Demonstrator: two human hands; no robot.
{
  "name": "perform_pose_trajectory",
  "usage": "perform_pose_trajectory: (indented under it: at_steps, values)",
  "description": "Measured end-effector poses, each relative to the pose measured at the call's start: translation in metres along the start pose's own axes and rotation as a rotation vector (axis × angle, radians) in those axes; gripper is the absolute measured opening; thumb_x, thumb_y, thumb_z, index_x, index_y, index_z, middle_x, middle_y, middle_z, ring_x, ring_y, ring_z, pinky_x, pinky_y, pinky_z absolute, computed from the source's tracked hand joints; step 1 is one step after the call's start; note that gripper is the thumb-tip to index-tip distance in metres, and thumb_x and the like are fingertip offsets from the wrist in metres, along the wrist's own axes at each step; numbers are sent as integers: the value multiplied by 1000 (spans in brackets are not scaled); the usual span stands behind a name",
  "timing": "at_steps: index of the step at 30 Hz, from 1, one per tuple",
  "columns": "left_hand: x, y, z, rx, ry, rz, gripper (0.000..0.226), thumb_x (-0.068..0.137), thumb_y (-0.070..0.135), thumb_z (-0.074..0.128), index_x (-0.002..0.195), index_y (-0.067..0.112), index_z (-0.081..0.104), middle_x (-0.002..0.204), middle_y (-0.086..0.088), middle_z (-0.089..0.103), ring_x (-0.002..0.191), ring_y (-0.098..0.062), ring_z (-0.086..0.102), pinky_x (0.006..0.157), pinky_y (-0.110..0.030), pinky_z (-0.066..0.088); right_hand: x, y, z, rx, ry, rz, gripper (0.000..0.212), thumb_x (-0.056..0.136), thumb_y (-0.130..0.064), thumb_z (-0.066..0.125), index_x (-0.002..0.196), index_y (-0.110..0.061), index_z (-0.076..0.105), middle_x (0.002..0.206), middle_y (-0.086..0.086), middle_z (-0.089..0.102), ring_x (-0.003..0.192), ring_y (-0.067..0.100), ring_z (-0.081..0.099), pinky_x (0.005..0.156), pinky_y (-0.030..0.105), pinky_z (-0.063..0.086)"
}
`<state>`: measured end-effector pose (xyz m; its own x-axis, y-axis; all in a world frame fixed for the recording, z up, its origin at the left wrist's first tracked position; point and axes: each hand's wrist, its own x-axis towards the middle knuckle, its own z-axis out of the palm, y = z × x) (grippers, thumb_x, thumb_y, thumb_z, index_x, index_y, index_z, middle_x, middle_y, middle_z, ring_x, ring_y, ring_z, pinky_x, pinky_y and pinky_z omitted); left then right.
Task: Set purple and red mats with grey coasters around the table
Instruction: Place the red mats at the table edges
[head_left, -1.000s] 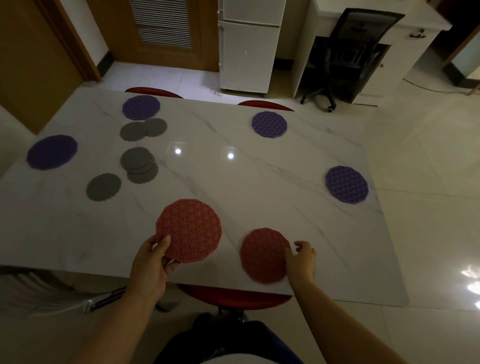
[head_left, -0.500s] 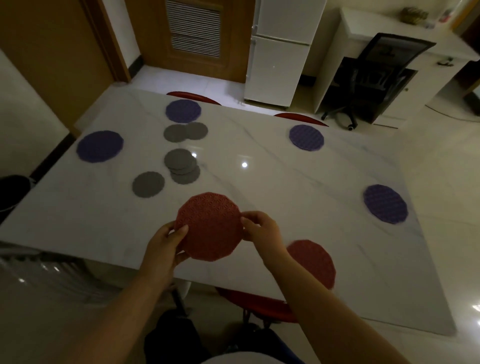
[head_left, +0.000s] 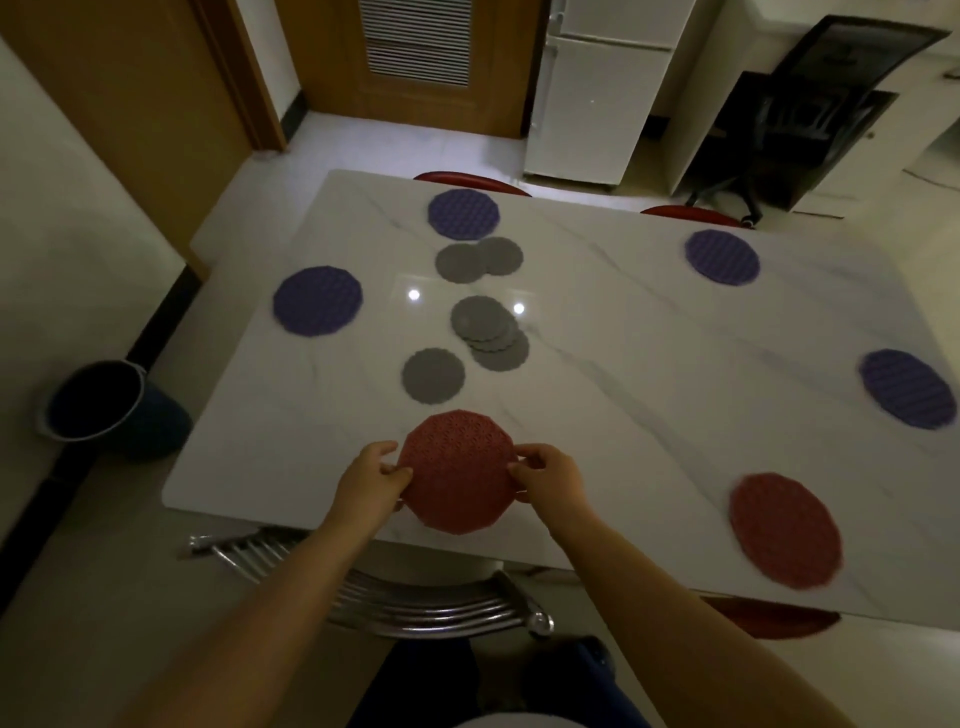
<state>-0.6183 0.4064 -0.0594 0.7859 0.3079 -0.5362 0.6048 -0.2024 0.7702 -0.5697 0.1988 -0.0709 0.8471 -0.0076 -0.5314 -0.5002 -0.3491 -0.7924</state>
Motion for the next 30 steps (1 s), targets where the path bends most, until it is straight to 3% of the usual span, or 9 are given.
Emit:
perform_pose_trajectory:
  at_steps: [2, 4, 6, 9, 14, 16, 22, 26, 30]
  values:
    - [8, -6, -8, 88, -40, -29, 40, 92, 11, 57, 130, 6, 48, 106, -15, 60, 95, -34, 64, 86, -42, 54, 2, 4, 13, -47, 26, 40, 24, 87, -5, 59, 111, -6, 62, 85, 11, 65, 74, 23, 65, 70, 34, 57]
    - [14, -8, -11, 165, -92, -30, 28, 91, 9, 55, 119, 10, 56, 98, -9, 61, 89, -28, 63, 86, -40, 54, 3, 8, 22, -76, 39, 81, 25, 87, -5, 58, 112, -6, 62, 90, 14, 67, 78, 25, 66, 74, 37, 58]
    - [18, -8, -12, 214, -129, -33, 16, 89, 6, 54, 101, 16, 58, 88, -5, 60, 85, -24, 60, 81, -36, 52, 4, 10, 29, -79, 39, 127, 27, 86, -6, 58, 113, -5, 62, 96, 17, 68, 83, 28, 67, 78, 40, 58]
    - [24, -9, -11, 305, -148, -16, 9, 86, 4, 53, 84, 9, 60, 82, -12, 62, 78, -23, 59, 69, -31, 46, 7, 10, 35, -93, 19, 181, 29, 85, -8, 60, 114, -8, 60, 95, 14, 67, 83, 28, 67, 80, 43, 57]
    - [30, -10, -8, 328, -117, 12, 20, 86, 6, 56, 103, 2, 65, 94, -14, 65, 81, -21, 57, 67, -22, 38, 9, 7, 46, -120, 8, 154, 38, 80, -8, 60, 118, -10, 62, 94, 7, 66, 84, 21, 63, 80, 36, 56]
    - [30, -13, -6, 344, -109, 23, 19, 85, 5, 56, 100, -3, 64, 98, -20, 68, 82, -24, 59, 65, -21, 37, 8, 8, 49, -151, -9, 137, 40, 79, -7, 58, 119, -10, 63, 98, 9, 68, 83, 20, 63, 79, 33, 55]
    - [33, -18, -6, 397, -98, 19, 24, 85, 9, 55, 98, -11, 60, 100, -31, 62, 92, -40, 62, 80, -41, 50, 9, 7, 54, -237, -26, 84, 33, 77, -4, 56, 107, -6, 68, 96, 16, 71, 86, 28, 66, 76, 33, 53]
    - [33, -22, -3, 450, -89, 25, 32, 83, 13, 58, 108, -7, 60, 106, -31, 61, 98, -41, 60, 87, -45, 50, 10, 7, 57, -285, -57, 57, 31, 77, -4, 55, 104, -4, 69, 95, 19, 71, 85, 30, 66, 76, 37, 54]
    - [31, -24, 0, 493, -61, -22, 49, 83, 22, 63, 125, -1, 53, 122, -29, 52, 111, -40, 53, 97, -42, 45, 13, 8, 60, -321, -68, 47, 33, 77, -7, 56, 109, -5, 66, 101, 16, 69, 92, 28, 64, 78, 33, 51]
